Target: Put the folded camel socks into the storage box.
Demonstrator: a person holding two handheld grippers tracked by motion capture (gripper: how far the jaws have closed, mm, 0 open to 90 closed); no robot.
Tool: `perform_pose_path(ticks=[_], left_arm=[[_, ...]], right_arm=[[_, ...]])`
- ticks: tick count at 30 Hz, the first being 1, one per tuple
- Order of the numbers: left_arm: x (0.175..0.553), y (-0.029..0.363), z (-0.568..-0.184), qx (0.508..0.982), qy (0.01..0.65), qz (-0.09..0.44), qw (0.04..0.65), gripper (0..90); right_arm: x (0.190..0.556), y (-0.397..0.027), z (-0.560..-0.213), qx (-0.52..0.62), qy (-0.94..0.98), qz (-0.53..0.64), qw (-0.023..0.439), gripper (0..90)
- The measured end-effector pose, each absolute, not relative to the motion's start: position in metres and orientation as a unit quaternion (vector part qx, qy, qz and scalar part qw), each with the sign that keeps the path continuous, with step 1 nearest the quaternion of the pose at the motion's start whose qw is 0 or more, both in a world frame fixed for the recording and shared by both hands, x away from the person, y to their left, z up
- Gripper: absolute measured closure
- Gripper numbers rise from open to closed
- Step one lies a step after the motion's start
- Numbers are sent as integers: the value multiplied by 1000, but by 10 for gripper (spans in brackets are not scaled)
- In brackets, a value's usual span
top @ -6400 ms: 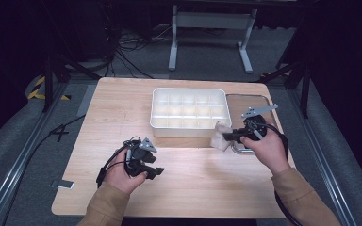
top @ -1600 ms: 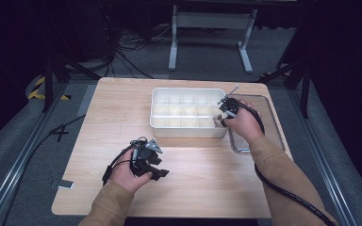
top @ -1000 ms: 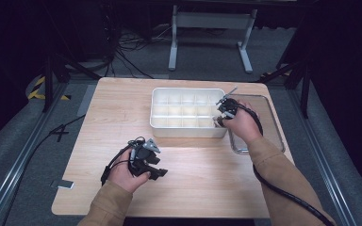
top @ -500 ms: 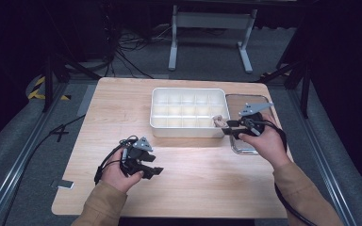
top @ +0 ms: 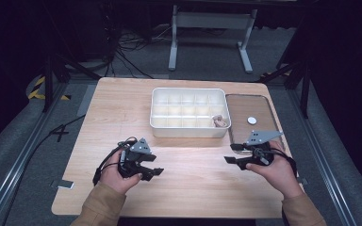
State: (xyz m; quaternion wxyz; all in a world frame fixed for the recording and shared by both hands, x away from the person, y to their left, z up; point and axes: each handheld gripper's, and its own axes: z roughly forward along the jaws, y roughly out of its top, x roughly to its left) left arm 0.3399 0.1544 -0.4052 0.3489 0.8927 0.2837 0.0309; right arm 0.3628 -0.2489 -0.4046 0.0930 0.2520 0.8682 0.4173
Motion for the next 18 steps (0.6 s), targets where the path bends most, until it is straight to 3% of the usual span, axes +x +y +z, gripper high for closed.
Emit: perform_pose_path(ticks=[5,18], left_arm=[[346,165,-415,877,364,48,310,451],[349,158,-432,895,332,46,295,443]], right_arm=[[355,-246,-418,282,858,418,93,399],[344,-236,-464,273,870,397,102,367]])
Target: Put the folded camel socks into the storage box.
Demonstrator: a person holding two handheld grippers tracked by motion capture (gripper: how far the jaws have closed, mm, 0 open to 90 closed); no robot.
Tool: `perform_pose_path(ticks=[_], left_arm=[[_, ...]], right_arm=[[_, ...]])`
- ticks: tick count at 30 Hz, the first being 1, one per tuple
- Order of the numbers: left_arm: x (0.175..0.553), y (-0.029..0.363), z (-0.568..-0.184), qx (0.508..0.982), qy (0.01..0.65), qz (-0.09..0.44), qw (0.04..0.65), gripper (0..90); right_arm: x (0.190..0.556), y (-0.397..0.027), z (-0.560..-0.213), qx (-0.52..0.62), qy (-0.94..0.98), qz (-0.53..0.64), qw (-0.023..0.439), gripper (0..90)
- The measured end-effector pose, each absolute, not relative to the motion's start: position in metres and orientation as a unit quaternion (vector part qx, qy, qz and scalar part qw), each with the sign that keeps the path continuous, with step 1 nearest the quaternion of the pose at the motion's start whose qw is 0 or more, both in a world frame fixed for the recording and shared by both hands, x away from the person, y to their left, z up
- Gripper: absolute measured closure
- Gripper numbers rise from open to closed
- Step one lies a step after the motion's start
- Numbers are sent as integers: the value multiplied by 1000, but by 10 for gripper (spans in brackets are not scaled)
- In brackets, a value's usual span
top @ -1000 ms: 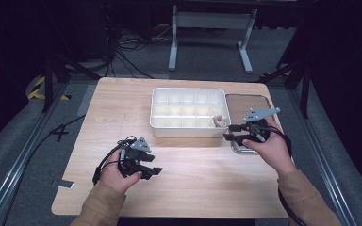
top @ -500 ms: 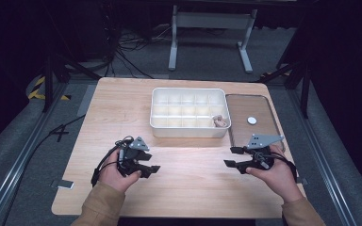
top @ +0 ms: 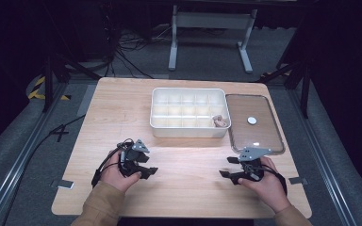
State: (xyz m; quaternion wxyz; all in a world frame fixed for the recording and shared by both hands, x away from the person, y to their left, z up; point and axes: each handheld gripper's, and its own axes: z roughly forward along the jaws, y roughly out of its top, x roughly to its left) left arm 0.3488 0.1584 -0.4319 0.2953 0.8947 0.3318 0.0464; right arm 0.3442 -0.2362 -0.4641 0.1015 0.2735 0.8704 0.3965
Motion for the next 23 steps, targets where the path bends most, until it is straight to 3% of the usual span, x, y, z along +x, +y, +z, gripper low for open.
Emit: perform_pose_path(ticks=[23], left_arm=[[346,149,-452,903,313,56,288,435]], right_arm=[[343,-220,-483,251,876,400,99,314]])
